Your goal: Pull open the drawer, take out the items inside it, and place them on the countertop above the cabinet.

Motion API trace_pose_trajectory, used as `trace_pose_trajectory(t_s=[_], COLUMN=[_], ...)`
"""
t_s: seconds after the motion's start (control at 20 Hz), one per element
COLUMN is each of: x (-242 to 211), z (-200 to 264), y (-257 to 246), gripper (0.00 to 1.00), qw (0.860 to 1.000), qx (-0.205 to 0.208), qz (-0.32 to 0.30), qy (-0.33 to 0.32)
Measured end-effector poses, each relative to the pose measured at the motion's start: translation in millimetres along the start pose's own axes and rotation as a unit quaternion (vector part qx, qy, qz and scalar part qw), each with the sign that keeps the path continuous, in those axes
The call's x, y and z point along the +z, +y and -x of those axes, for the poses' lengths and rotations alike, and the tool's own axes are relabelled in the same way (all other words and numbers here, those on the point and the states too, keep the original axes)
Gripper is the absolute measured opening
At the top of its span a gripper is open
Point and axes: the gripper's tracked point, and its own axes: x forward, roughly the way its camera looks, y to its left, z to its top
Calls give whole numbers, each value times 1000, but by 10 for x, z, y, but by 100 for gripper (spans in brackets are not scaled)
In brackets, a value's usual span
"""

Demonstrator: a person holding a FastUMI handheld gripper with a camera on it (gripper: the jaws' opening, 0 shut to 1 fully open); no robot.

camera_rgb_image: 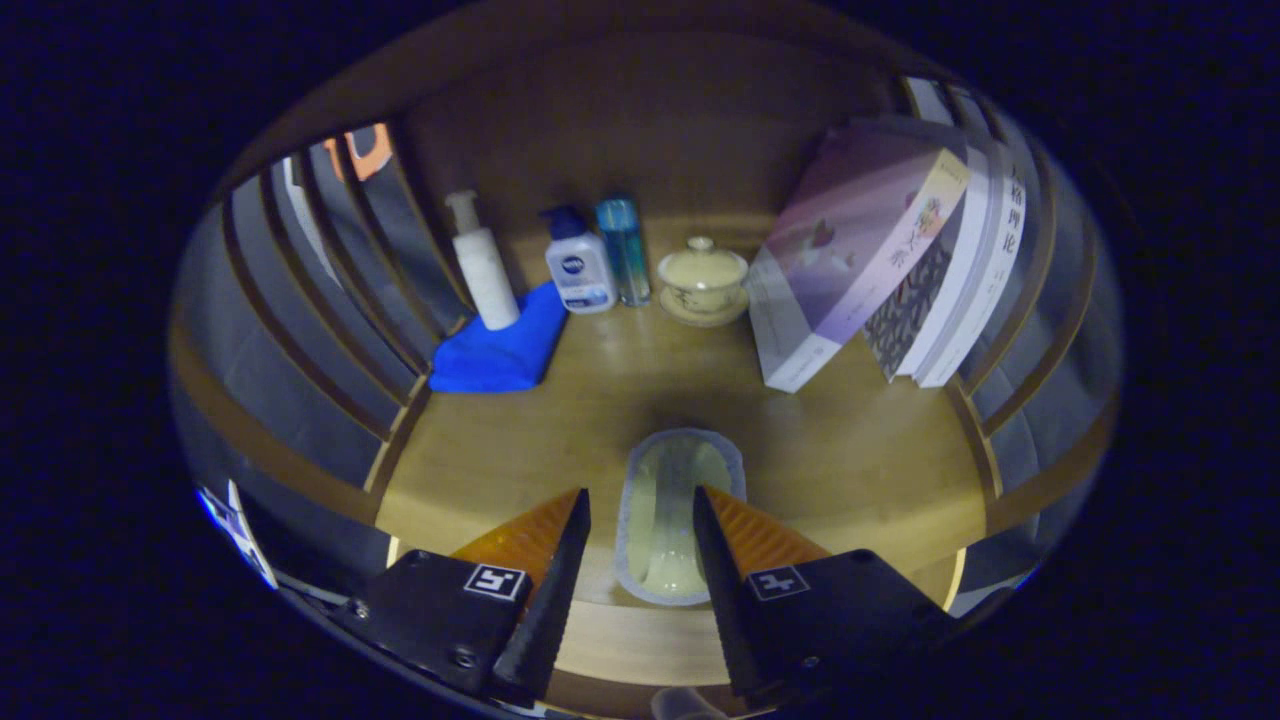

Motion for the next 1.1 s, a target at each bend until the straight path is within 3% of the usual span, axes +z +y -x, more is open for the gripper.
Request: trace_pose_trajectory(t_s=[0.2, 0.4, 0.8, 1.1], x=[107, -41, -733, -1480], z=[500, 1088, 2096, 2464], y=[198, 403, 527, 127], gripper=[70, 100, 99, 99], qw=[991, 975, 929, 899], qx=[3, 26, 44, 9], qz=[41, 40, 52, 37], qy=[-129, -219, -364, -437])
